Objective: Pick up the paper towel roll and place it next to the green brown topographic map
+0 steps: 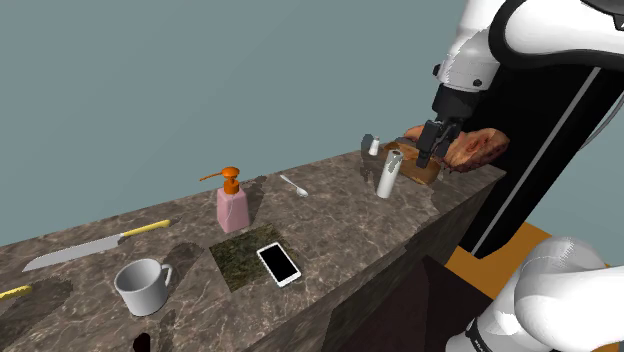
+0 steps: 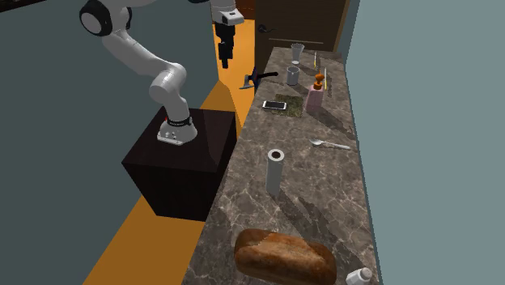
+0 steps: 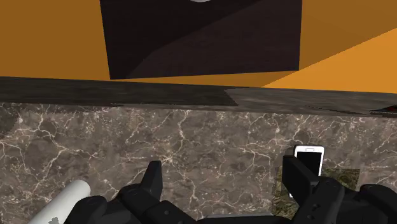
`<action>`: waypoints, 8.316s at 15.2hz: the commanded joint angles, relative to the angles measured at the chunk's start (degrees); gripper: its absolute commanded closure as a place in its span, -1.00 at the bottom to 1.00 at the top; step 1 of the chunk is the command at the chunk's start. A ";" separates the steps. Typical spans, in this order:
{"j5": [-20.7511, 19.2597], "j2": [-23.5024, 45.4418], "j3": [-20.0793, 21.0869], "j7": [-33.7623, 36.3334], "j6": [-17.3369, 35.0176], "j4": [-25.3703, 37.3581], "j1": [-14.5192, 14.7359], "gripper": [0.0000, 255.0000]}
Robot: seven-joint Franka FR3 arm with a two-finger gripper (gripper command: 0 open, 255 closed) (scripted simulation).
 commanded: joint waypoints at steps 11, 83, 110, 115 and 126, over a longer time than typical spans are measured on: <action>-4.95 13.99 -8.77 -8.03 12.18 2.60 -3.26 -1.00; 4.47 59.98 -20.39 -20.73 20.84 40.12 -5.81 1.00; 3.35 75.75 -9.42 10.45 12.25 64.34 13.07 1.00; 3.67 85.63 -8.05 15.21 5.86 80.54 15.60 1.00; 3.60 85.43 -7.92 15.88 13.72 72.45 16.60 1.00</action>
